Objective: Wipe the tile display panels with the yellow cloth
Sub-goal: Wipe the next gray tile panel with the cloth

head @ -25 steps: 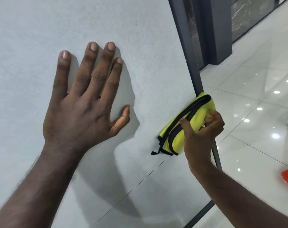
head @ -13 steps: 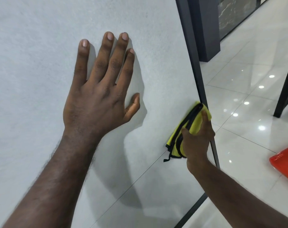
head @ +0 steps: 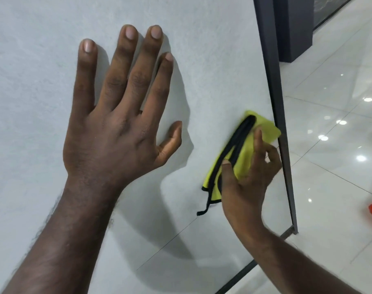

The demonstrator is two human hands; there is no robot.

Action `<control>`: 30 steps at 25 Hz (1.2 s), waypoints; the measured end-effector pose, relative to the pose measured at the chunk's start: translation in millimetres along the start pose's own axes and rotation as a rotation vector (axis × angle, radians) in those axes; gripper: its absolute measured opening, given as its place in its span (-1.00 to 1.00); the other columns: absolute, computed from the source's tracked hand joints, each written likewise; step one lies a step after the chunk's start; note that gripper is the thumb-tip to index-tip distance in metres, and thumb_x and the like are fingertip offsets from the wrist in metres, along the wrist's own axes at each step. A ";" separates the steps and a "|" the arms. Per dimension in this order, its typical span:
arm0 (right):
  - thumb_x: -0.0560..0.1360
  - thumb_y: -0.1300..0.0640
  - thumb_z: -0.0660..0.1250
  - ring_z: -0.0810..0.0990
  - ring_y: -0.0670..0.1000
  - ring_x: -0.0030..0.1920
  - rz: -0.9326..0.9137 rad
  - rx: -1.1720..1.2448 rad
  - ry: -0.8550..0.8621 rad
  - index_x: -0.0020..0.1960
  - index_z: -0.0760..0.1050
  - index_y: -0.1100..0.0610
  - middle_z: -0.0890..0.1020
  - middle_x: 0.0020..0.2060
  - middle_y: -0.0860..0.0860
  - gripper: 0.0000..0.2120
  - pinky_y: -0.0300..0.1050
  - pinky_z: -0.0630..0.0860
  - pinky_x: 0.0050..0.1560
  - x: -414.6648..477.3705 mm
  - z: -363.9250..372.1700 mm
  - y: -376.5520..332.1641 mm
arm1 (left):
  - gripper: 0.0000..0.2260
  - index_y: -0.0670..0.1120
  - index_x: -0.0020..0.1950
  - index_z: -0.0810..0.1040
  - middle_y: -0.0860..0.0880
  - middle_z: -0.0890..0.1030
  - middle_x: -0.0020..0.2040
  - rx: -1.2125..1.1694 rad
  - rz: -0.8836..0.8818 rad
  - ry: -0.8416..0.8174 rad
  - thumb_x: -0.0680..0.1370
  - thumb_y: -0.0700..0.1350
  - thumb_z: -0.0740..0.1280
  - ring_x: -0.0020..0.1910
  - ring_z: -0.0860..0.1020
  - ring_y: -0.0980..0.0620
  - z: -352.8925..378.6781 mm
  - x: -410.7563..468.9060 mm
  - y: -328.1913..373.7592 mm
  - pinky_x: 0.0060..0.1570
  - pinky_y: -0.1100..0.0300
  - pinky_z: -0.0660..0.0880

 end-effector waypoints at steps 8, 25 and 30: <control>0.50 0.35 0.23 0.15 -0.03 0.60 -0.162 -0.049 0.059 0.67 0.23 -0.09 0.18 0.60 0.01 -0.21 0.01 0.06 0.66 -9.1 23.3 -34.8 | -0.44 -0.10 0.71 0.34 -0.17 0.22 0.73 -0.117 -0.034 0.039 0.72 0.04 0.25 0.73 0.18 -0.18 -23.3 -53.7 -30.0 0.70 -0.21 0.06; 0.52 0.38 0.17 -0.03 0.09 0.72 -0.746 -0.282 0.037 0.71 0.17 -0.03 -0.04 0.72 0.05 -0.20 0.23 0.03 0.67 -124.1 123.1 -151.6 | -0.33 -0.18 0.78 0.01 -0.20 -0.06 0.78 -0.071 -0.208 0.063 0.76 0.14 0.05 0.77 -0.09 -0.20 -52.3 -182.8 -143.1 0.70 -0.26 -0.19; 0.46 0.28 0.15 -0.03 0.05 0.72 -0.401 -0.054 0.008 0.71 0.14 -0.12 -0.07 0.73 0.00 -0.16 0.28 0.13 0.63 -87.2 104.9 -130.1 | -0.30 -0.19 0.78 -0.06 -0.19 -0.13 0.78 -0.091 -0.212 0.054 0.76 0.18 0.03 0.76 -0.15 -0.20 -52.9 -182.8 -143.2 0.67 -0.24 -0.29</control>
Point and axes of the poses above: each hand's wrist, its own x-axis towards the middle knuckle, its own z-axis out of the palm, y = z × x, the point moved 6 cm from there along x, towards the middle knuckle
